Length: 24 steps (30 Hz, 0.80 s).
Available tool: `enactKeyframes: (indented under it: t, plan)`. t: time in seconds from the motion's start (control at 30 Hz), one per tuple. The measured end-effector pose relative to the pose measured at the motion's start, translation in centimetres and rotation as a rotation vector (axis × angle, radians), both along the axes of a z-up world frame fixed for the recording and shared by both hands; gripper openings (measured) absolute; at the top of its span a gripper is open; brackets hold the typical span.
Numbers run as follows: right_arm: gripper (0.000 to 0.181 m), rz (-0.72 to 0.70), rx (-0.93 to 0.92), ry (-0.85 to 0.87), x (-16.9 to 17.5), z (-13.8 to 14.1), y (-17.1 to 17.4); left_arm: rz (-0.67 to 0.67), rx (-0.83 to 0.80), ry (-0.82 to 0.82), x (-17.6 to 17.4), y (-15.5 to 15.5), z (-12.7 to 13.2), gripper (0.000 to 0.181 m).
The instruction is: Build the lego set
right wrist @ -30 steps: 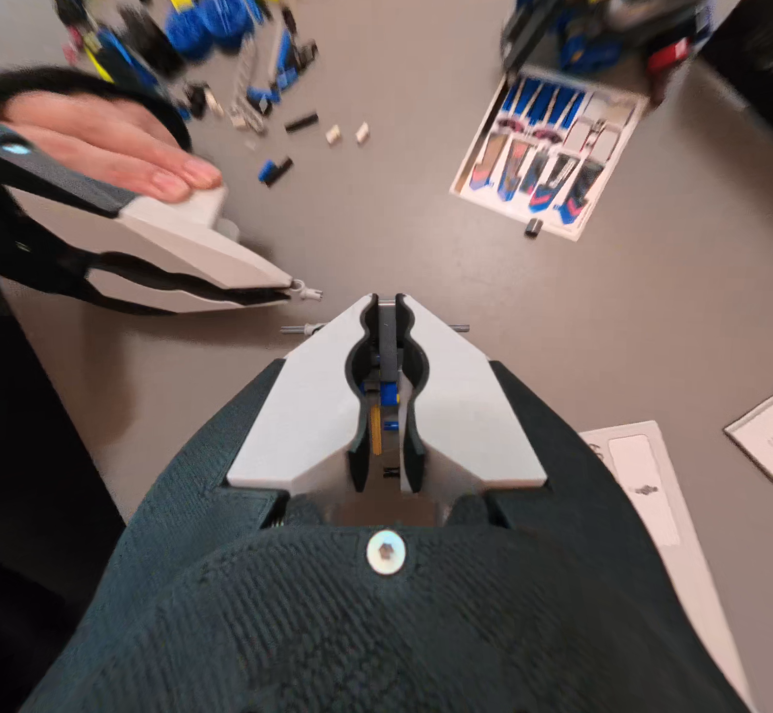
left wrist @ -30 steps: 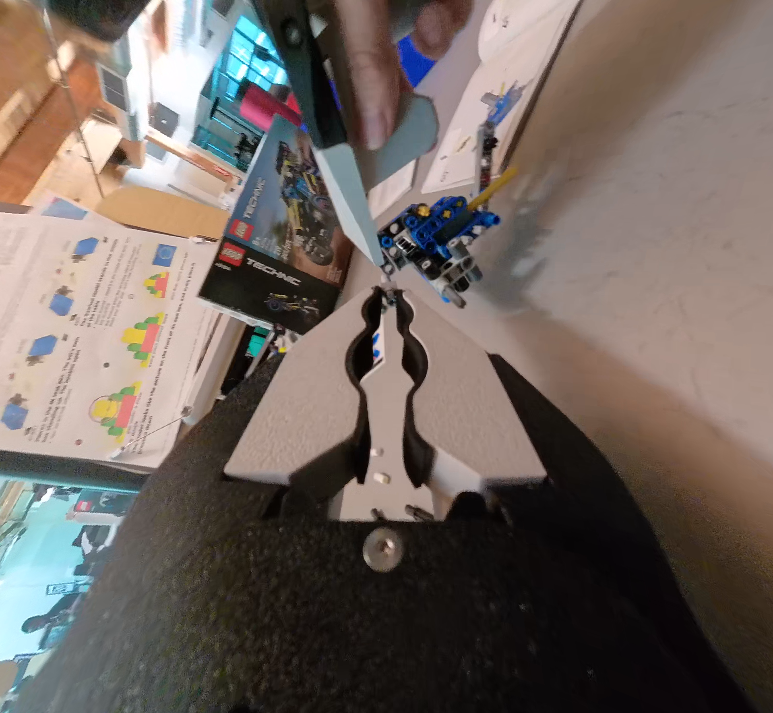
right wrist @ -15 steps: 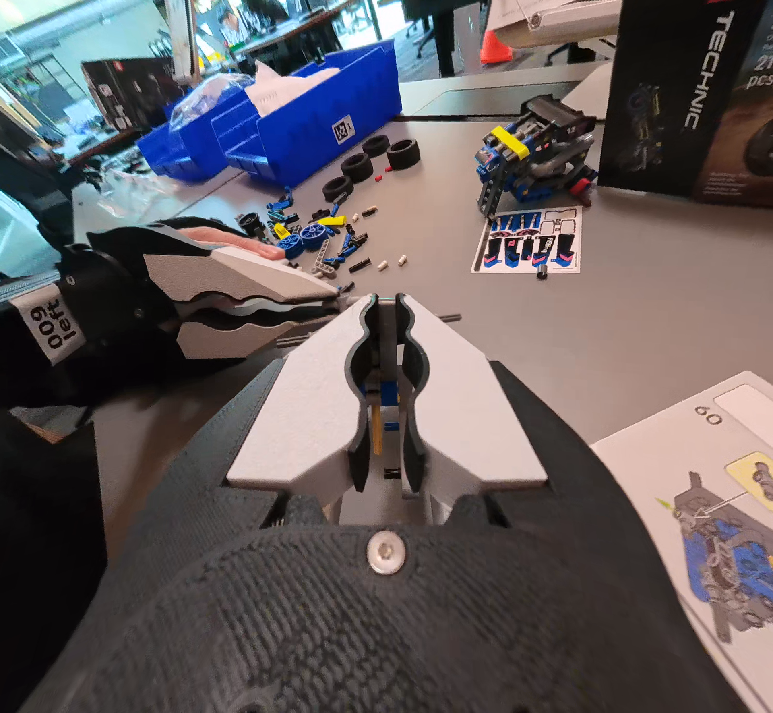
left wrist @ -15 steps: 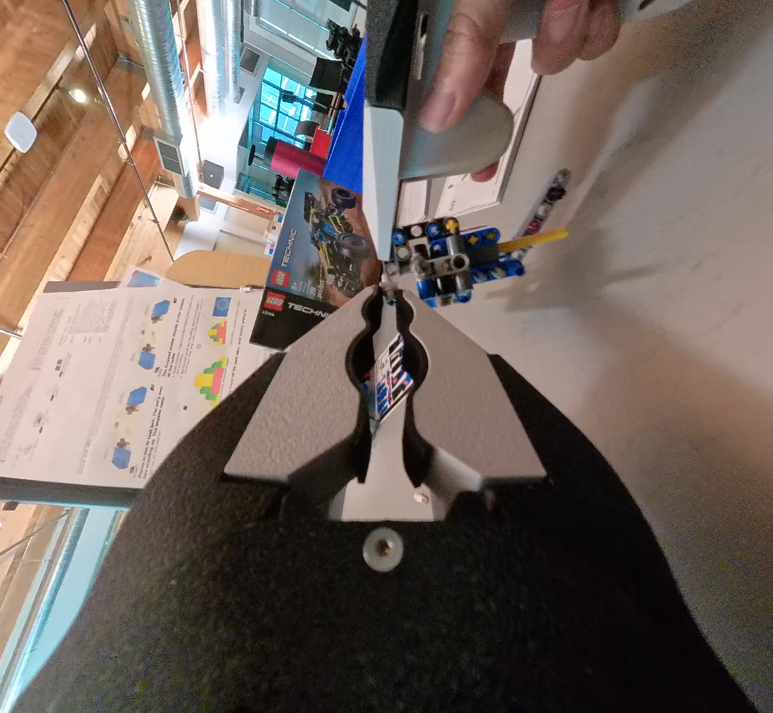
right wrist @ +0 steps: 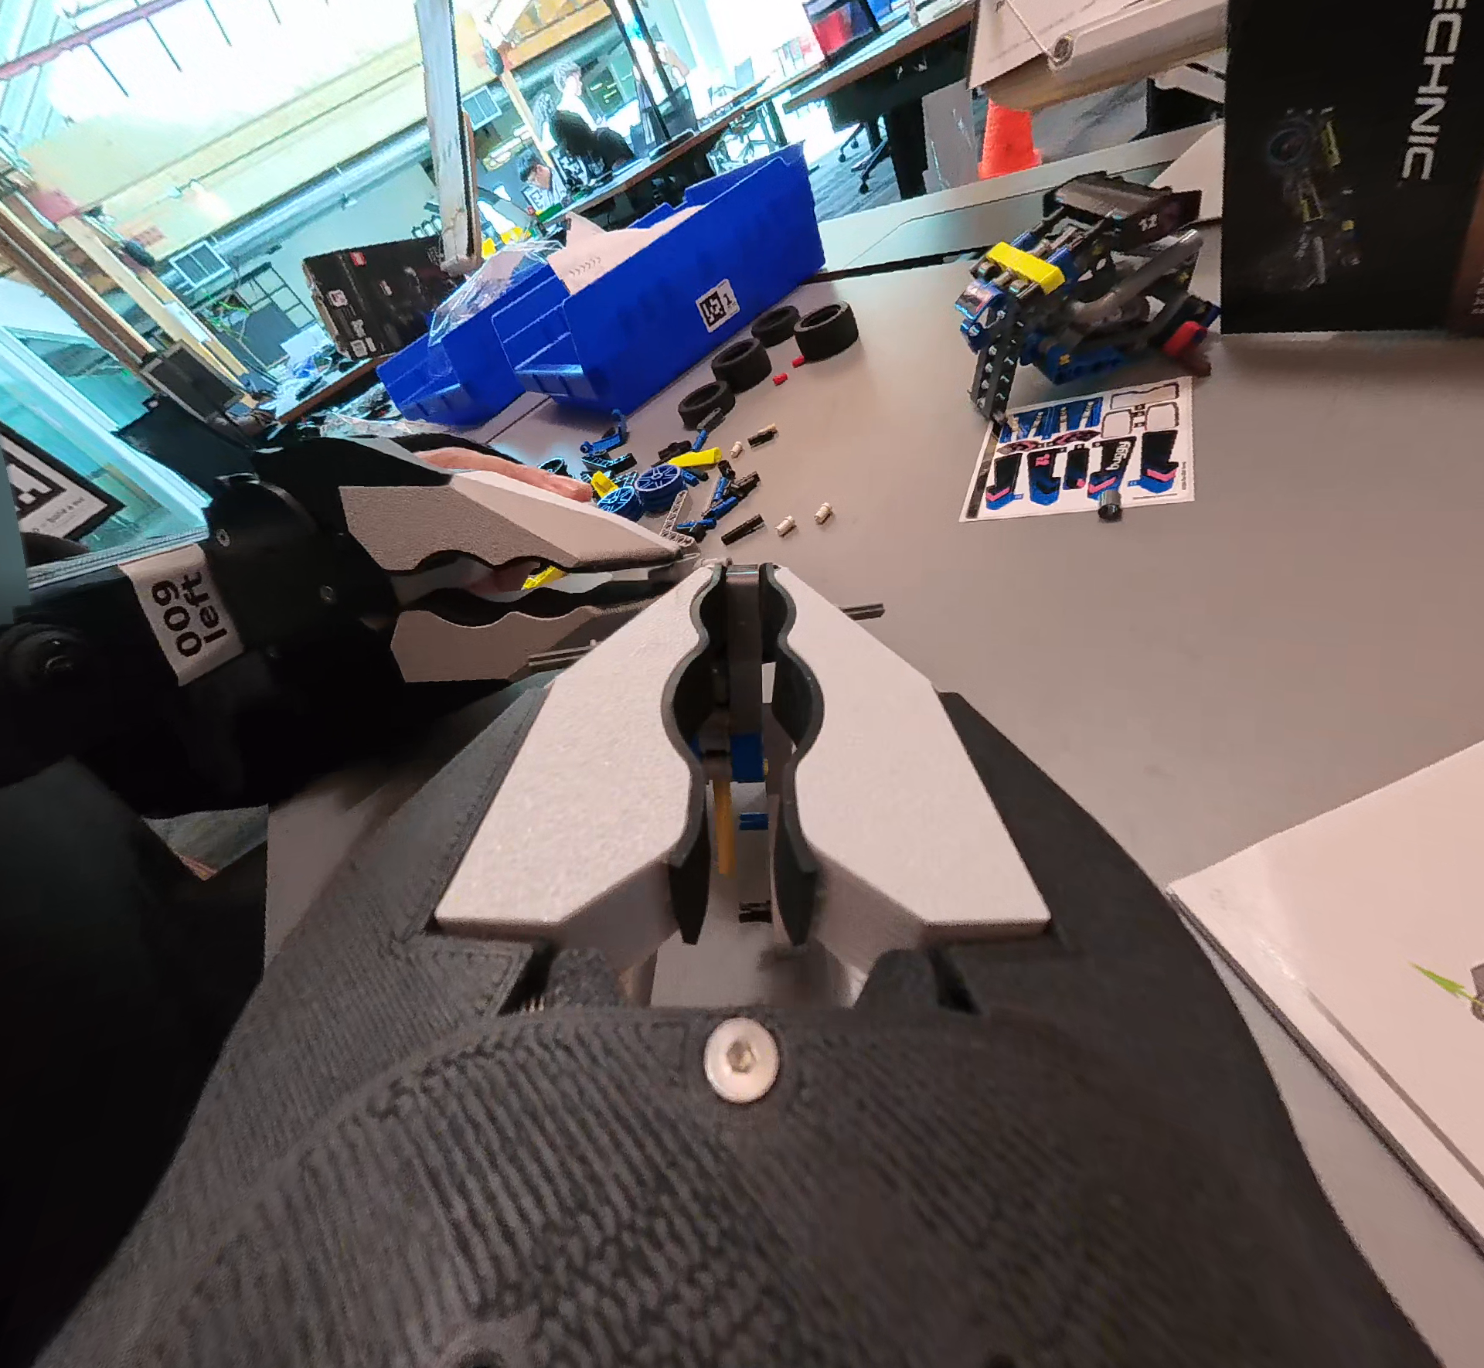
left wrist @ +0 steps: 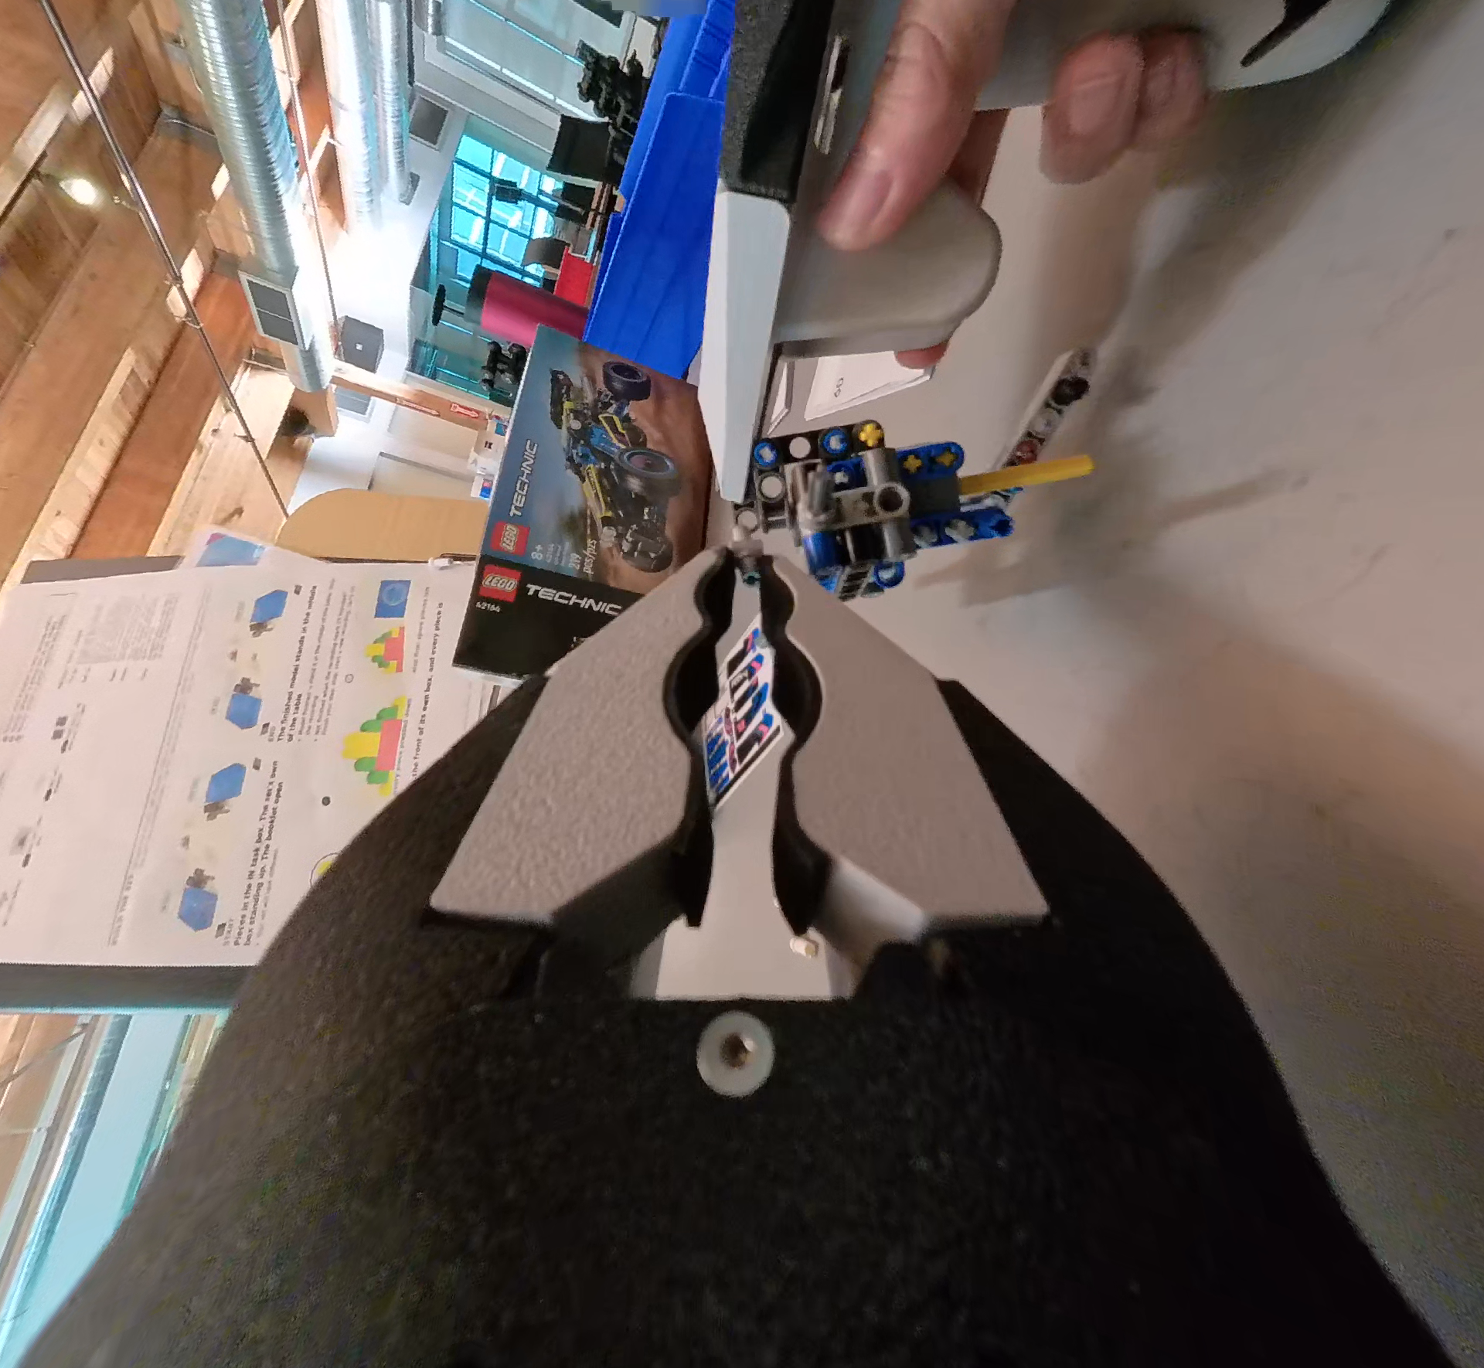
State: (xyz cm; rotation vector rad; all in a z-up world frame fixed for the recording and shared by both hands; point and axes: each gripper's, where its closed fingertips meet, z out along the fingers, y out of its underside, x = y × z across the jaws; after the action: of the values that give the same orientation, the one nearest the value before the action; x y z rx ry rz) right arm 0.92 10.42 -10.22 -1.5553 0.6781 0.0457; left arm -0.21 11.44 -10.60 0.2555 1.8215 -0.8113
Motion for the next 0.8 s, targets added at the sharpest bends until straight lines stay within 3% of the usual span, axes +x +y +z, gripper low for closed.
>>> enactKeyframes:
  t: [0.37,0.5,0.8]
  plan:
    - [0.007,0.002,-0.036,-0.020,-0.14,-0.23,0.38,-0.018,0.055,0.037,-0.41,-0.13,-0.28,0.002]
    - [0.007,0.011,-0.023,-0.017,-0.21,-0.11,0.41,0.003,-0.013,0.123,-0.42,-0.02,-0.03,0.003]
    - [0.007,0.025,0.005,0.034,-0.23,-0.24,0.73,0.072,0.076,0.038,-0.19,0.18,-0.33,0.002]
